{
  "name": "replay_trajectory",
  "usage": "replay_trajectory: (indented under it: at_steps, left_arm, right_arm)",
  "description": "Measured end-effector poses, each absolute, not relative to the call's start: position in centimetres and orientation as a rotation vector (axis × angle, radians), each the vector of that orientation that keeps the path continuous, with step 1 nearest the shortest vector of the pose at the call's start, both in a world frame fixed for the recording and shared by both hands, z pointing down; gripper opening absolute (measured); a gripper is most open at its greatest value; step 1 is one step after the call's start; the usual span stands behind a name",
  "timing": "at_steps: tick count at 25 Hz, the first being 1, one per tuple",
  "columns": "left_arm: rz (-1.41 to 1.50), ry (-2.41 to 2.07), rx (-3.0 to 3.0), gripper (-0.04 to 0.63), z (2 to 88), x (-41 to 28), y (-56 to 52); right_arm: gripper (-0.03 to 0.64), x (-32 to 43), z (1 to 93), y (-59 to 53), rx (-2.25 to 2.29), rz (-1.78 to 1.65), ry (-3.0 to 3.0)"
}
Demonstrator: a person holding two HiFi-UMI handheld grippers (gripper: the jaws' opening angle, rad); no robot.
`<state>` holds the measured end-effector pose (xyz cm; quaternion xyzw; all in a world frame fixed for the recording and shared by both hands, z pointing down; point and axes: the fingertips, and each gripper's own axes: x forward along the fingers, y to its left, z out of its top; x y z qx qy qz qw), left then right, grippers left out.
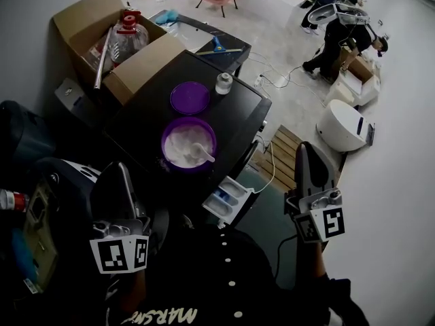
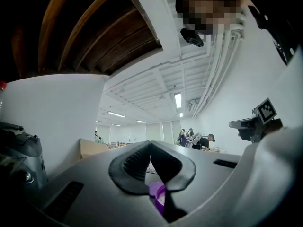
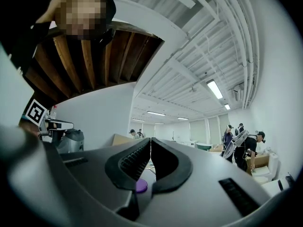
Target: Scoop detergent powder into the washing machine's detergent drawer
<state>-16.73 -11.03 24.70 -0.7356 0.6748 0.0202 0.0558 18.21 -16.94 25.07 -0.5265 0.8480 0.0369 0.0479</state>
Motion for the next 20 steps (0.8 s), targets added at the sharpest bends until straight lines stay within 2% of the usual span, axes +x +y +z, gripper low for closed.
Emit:
replay_trajectory:
  at_steps: [20]
  left_arm:
    - [0.036, 2.032, -2.253, 0.015, 25.1, -16.0, -10.9]
  right_arm:
    - [0.028, 17.3, 26.3, -17.2, -1.586, 0.053, 2.604]
